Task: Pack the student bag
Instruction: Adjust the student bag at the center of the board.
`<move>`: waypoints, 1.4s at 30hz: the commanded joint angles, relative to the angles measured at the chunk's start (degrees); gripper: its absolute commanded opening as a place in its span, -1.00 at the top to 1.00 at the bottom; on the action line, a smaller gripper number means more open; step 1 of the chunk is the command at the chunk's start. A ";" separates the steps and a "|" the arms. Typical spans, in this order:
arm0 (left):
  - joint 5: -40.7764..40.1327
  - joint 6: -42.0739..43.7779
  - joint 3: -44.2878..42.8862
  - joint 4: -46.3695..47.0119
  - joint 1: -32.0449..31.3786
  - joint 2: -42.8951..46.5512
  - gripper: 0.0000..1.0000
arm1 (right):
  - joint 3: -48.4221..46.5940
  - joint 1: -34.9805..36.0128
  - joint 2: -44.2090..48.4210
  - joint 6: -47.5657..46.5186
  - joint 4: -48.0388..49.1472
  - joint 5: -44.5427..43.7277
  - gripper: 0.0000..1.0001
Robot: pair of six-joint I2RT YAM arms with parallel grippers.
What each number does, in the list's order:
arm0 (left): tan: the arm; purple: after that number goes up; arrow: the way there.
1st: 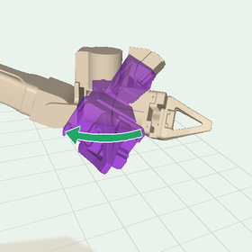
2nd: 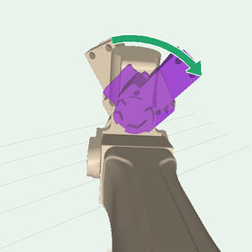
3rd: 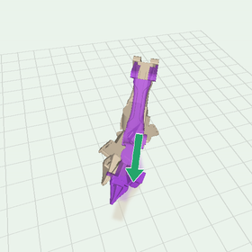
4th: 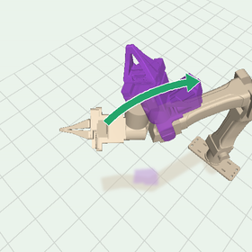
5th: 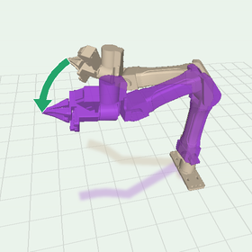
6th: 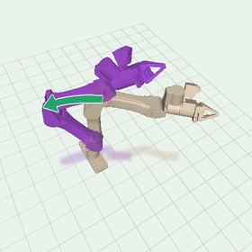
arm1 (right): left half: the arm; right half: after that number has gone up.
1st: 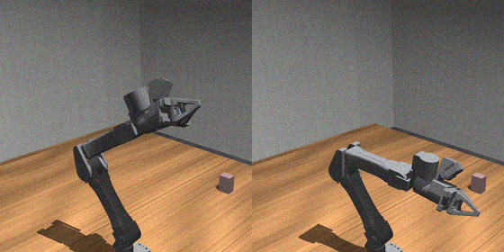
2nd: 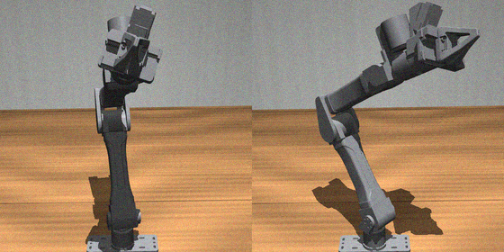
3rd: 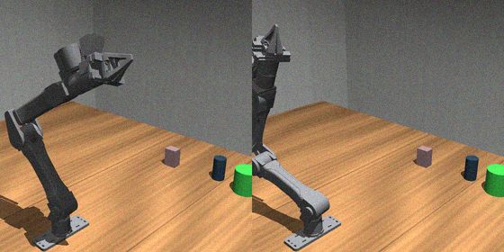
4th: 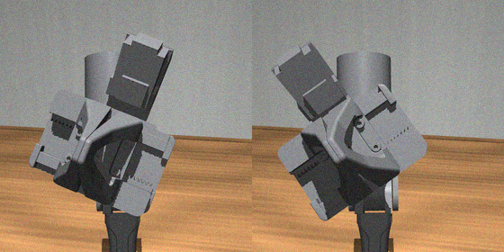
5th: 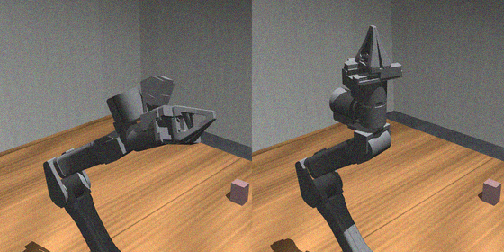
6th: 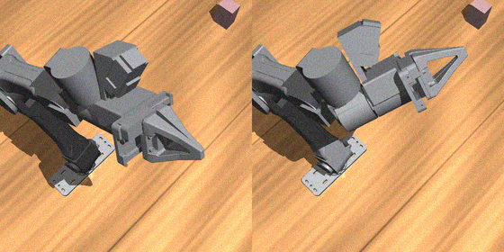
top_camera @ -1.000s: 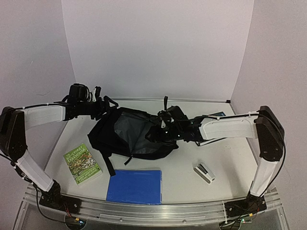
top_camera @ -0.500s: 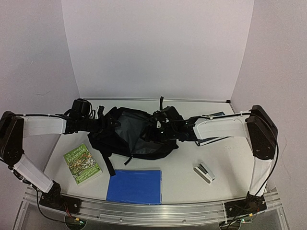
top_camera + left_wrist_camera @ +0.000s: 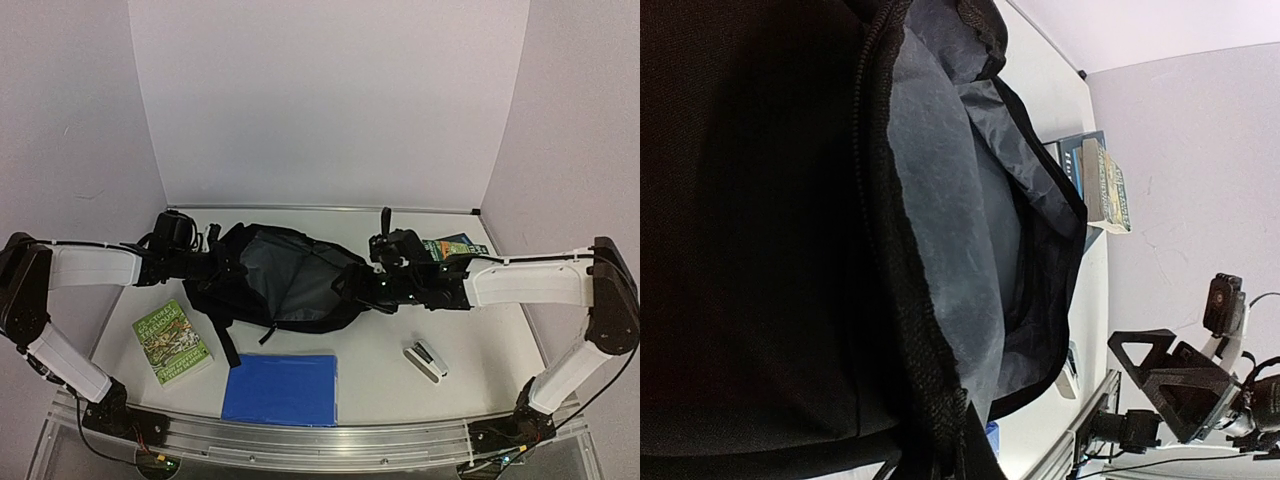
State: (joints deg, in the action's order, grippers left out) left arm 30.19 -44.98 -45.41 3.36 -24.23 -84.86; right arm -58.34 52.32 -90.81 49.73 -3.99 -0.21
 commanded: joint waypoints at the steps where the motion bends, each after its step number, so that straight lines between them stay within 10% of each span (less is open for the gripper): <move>1: -1.75 1.53 -3.92 0.85 0.84 -0.95 1.00 | 1.87 -0.71 -1.43 2.80 -1.03 -2.83 -0.60; 12: -1.18 2.50 -4.38 0.27 1.47 -1.43 1.00 | -1.20 -0.90 -10.39 1.06 3.27 -1.86 -0.17; 20: -2.48 9.14 -10.32 -7.39 5.39 -2.42 0.99 | -1.29 -3.19 -12.03 -0.23 3.29 -3.49 1.00; 36: 6.75 11.06 -13.93 -7.31 11.22 -12.15 1.00 | 2.85 -13.26 -7.48 -6.26 2.69 -3.62 1.00; 42: 10.74 7.57 -8.31 1.45 11.15 -16.10 0.93 | 1.08 -13.79 -4.26 -9.11 -1.02 -4.11 -0.12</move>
State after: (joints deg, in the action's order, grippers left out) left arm 39.24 -35.88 -55.77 -1.47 -14.20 -99.74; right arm -55.59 39.45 -99.70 43.78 -0.22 -1.16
